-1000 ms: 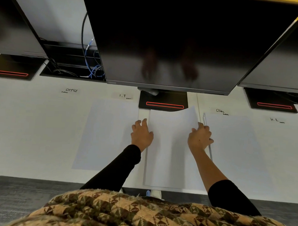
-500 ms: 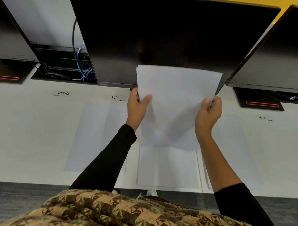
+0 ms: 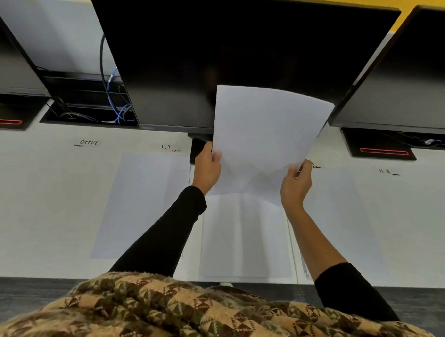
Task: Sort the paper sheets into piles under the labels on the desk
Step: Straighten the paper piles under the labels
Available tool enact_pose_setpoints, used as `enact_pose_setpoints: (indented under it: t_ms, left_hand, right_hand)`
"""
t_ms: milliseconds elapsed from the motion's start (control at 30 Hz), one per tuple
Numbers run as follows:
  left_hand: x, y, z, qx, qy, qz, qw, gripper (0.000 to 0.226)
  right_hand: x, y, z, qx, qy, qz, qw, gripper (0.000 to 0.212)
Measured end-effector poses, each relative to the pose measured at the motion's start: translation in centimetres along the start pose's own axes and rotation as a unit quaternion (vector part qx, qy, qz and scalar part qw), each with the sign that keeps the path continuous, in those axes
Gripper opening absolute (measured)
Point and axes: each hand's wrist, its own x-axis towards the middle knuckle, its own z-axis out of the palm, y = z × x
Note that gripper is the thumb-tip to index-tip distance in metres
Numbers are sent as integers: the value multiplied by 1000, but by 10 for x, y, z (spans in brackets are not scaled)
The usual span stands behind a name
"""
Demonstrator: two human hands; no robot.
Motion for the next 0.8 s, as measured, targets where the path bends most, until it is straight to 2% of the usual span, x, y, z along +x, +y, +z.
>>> enact_pose_setpoints:
  t_ms: [100, 200, 300, 433, 533, 633, 800]
  left_hand:
    - [0, -9, -10, 2, 30, 15, 999, 14]
    - [-2, -12, -31, 11, 102, 28, 994, 10]
    - [-1, -11, -60, 19, 171, 2, 985, 21]
    - [3, -28, -106, 33, 240, -63, 968, 36]
    - [-2, -52, -131, 47, 254, -107, 960, 40]
    - [-12, -75, -148, 63, 258, -132, 955, 39]
    - [-19, -104, -171, 68, 211, -205, 953, 37]
  right_hand:
    - [-1, 3, 1, -32, -12, -6, 999, 15]
    - [-10, -4, 12, -41, -41, -20, 998, 6]
    - [-24, -17, 35, -32, -107, -22, 994, 14]
    - [-51, -28, 69, -36, -198, 24, 979, 21]
    - [-71, -24, 89, -53, -268, 43, 961, 19]
    - [-88, -17, 106, -85, -300, 46, 949, 18]
    - [-106, -5, 131, -155, -337, 66, 926, 17]
